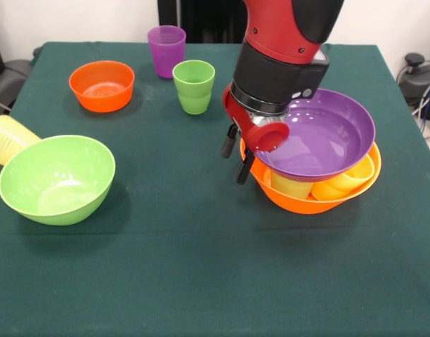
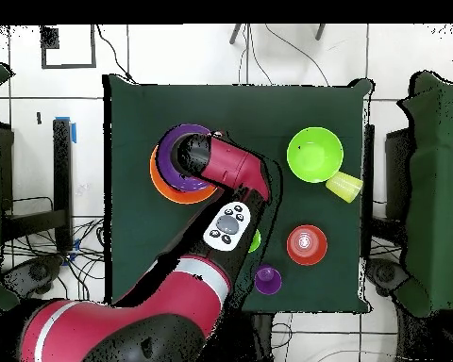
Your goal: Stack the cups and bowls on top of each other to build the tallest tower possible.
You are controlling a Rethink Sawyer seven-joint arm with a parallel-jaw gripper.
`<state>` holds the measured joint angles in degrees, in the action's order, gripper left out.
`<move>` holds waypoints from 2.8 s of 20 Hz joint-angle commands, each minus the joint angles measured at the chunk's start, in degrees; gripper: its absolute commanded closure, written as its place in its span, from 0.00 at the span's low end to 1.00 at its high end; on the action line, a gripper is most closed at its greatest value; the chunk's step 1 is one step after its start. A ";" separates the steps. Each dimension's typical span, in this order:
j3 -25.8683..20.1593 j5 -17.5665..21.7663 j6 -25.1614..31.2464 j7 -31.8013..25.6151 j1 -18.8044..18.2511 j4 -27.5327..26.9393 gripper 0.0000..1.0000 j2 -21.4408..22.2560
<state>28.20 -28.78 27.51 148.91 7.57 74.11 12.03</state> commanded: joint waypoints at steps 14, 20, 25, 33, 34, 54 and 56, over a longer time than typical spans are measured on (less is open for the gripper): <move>-2.89 -3.33 2.66 13.65 3.50 0.89 0.00 -2.86; -1.83 -4.56 3.12 14.00 4.37 0.60 0.00 -3.46; -1.32 -5.43 3.03 13.78 4.58 0.68 0.00 -3.75; -1.10 -6.28 2.88 12.88 4.68 0.93 0.00 -3.82; -1.08 -6.32 2.87 12.82 4.68 0.97 0.00 -3.80; -4.07 -3.22 4.03 3.26 0.00 3.75 0.00 1.13; -4.48 -2.77 4.47 2.22 -0.59 4.23 0.00 1.91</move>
<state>32.16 -33.35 27.53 148.92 9.32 74.52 11.45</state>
